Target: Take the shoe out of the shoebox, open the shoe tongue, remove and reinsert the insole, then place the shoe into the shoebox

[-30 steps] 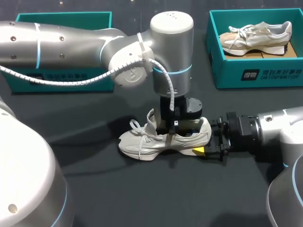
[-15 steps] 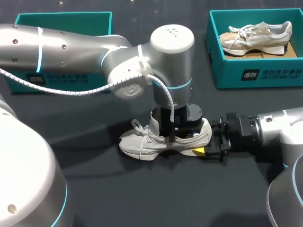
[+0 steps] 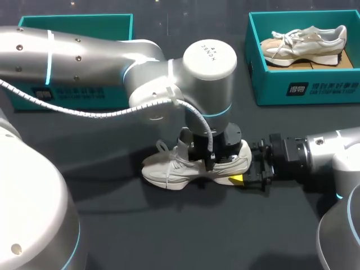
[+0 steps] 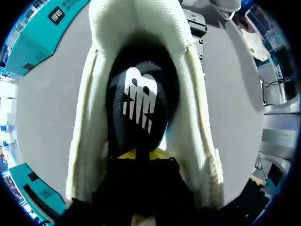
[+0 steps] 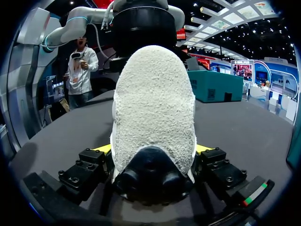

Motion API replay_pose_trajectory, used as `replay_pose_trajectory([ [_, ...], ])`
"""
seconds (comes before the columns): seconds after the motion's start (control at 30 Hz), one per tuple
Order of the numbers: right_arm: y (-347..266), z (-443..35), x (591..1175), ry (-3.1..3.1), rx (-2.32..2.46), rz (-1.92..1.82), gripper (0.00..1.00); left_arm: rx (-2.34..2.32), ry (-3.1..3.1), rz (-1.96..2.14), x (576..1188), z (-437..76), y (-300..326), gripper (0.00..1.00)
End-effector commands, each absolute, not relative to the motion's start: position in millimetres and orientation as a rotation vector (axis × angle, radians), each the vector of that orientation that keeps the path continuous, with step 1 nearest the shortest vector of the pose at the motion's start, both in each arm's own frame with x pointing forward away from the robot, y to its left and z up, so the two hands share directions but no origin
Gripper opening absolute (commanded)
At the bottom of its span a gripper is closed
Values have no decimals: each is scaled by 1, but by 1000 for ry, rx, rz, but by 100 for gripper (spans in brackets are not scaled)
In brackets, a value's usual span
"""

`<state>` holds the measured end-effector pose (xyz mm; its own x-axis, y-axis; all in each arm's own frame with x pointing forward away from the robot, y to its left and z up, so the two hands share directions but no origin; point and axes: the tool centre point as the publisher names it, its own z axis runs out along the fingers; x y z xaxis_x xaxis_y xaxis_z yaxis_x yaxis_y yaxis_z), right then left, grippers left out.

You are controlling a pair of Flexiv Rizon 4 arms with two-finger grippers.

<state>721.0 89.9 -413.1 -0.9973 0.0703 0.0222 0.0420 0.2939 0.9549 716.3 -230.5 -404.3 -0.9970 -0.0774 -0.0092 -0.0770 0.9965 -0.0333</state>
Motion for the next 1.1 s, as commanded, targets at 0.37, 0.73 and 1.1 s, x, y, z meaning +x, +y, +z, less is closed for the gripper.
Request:
replay_pose_trajectory([
  [0.37, 91, -410, 719, 2511, 109, 1845, 0, -169, 3328, -332, 741, -393, -209, 0],
  [0.73, 91, -410, 719, 2511, 109, 1845, 0, -96, 3369, -496, 723, -366, -204, 0],
  [1.1, 91, -410, 719, 2511, 109, 1845, 0, -76, 3388, -627, 716, -354, -201, 0],
])
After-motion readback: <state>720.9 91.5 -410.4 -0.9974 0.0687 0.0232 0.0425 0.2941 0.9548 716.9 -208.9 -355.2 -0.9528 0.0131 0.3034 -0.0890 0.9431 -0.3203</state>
